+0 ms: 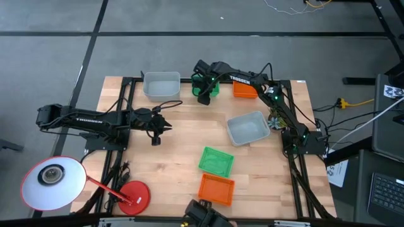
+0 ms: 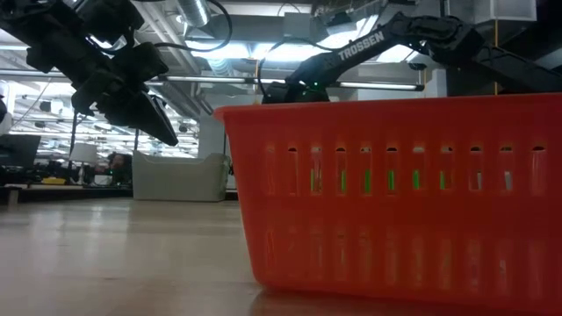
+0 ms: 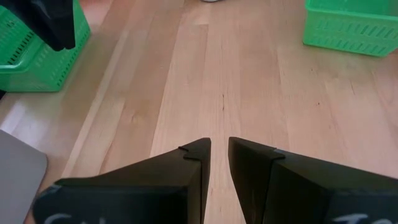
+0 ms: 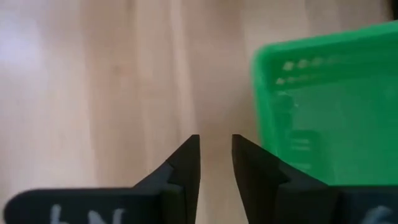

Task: Stack baskets by color
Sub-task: Stack the middle green bin on top of the top green bin, then stack the bottom green bin on top of the top green bins

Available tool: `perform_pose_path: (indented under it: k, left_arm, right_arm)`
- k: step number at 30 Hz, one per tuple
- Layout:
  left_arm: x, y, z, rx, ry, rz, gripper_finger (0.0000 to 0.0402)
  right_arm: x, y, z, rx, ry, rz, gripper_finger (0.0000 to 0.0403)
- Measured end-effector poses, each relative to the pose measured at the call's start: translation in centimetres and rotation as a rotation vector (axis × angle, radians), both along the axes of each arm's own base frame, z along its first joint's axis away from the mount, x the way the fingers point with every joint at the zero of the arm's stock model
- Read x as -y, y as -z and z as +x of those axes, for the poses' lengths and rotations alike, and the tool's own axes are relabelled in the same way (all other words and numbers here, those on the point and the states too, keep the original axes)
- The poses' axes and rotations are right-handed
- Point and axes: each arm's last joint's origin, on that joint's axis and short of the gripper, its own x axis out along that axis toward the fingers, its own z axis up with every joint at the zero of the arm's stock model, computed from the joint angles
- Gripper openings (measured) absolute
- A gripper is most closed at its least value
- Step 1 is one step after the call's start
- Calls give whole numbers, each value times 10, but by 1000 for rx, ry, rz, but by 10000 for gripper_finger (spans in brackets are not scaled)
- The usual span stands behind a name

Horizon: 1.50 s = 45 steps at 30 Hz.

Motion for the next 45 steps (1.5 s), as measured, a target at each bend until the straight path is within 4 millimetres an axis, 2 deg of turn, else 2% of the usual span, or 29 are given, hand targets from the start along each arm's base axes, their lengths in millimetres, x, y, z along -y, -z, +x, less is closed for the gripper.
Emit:
perform_pose_path:
  k: [4, 7, 13, 16, 19, 22, 27, 30, 36, 39, 43, 45]
  left_arm:
    - [0, 0, 0, 0, 0, 0, 50]
    - [0, 0, 0, 0, 0, 0, 50]
    - [0, 1, 0, -9, 0, -1, 50]
    - [0, 2, -1, -24, 0, -3, 50]
    - [0, 2, -1, -24, -1, -4, 50]
    - [0, 2, -1, -27, 0, -4, 50]
    - [0, 3, -2, -31, -2, -7, 50]
    - [0, 3, -2, -31, -2, -7, 50]
    - [0, 2, -2, -29, -2, -7, 50]
    - [0, 2, -2, -29, 0, -4, 50]
    - [0, 2, -2, -29, -2, -2, 50]
    - [0, 2, -1, -27, -4, 3, 50]
  right_arm:
    - [-7, -3, 1, 49, -48, 130, 93]
    - [-19, -14, 4, 66, -92, 225, 93]
    - [-49, -46, -6, -108, -60, 405, 93]
    - [-81, -56, -10, -237, -115, 462, 93]
    - [-116, -67, -9, -262, -162, 467, 93]
    - [-152, -88, -15, -259, -230, 417, 93]
    - [-211, -118, -39, -301, -330, 272, 93]
    - [-237, -131, -58, -282, -362, 221, 93]
    - [-273, -121, -89, -214, -380, 211, 93]
    - [-283, -103, -96, -173, -360, 219, 93]
    - [-293, -76, -89, -28, -333, 166, 93]
    - [-293, -61, -81, 54, -259, 89, 93]
